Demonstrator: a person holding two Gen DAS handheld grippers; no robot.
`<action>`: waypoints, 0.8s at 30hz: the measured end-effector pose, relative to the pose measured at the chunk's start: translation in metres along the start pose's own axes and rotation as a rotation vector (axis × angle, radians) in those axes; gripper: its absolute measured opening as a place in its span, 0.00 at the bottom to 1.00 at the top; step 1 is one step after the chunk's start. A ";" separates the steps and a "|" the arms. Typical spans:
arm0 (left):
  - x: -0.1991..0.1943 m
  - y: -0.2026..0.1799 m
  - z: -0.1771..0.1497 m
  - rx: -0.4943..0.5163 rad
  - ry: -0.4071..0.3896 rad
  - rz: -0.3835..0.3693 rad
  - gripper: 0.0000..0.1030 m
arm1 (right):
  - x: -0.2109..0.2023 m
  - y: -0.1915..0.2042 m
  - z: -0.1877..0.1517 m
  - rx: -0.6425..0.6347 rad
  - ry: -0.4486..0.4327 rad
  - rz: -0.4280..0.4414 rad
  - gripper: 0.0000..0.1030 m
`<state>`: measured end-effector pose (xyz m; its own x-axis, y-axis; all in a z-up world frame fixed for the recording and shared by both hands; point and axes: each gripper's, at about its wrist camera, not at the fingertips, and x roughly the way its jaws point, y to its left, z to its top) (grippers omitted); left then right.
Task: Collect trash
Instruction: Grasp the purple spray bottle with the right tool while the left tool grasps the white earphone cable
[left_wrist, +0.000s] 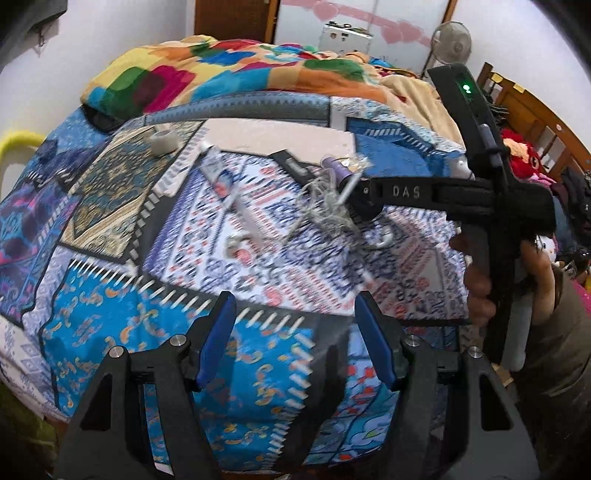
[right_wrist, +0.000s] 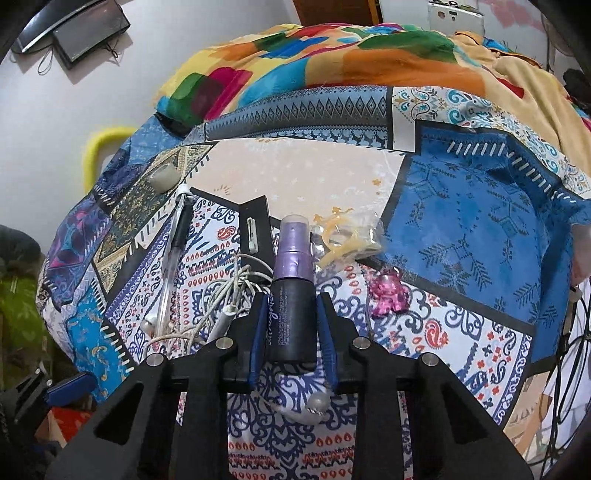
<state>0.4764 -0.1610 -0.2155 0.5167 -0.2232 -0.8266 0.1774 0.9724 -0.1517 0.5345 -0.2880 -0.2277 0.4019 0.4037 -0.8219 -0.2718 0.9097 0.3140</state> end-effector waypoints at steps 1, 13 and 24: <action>0.001 -0.003 0.003 0.003 -0.004 -0.011 0.64 | -0.003 -0.001 -0.001 0.003 -0.011 -0.008 0.23; 0.049 -0.034 0.047 0.028 -0.006 0.008 0.64 | -0.070 -0.018 -0.024 0.002 -0.132 -0.094 0.23; 0.082 -0.033 0.059 -0.022 0.041 0.059 0.09 | -0.095 -0.033 -0.046 0.076 -0.149 -0.102 0.24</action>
<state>0.5619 -0.2149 -0.2465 0.4907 -0.1629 -0.8560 0.1288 0.9851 -0.1137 0.4650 -0.3611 -0.1817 0.5509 0.3137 -0.7734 -0.1583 0.9491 0.2722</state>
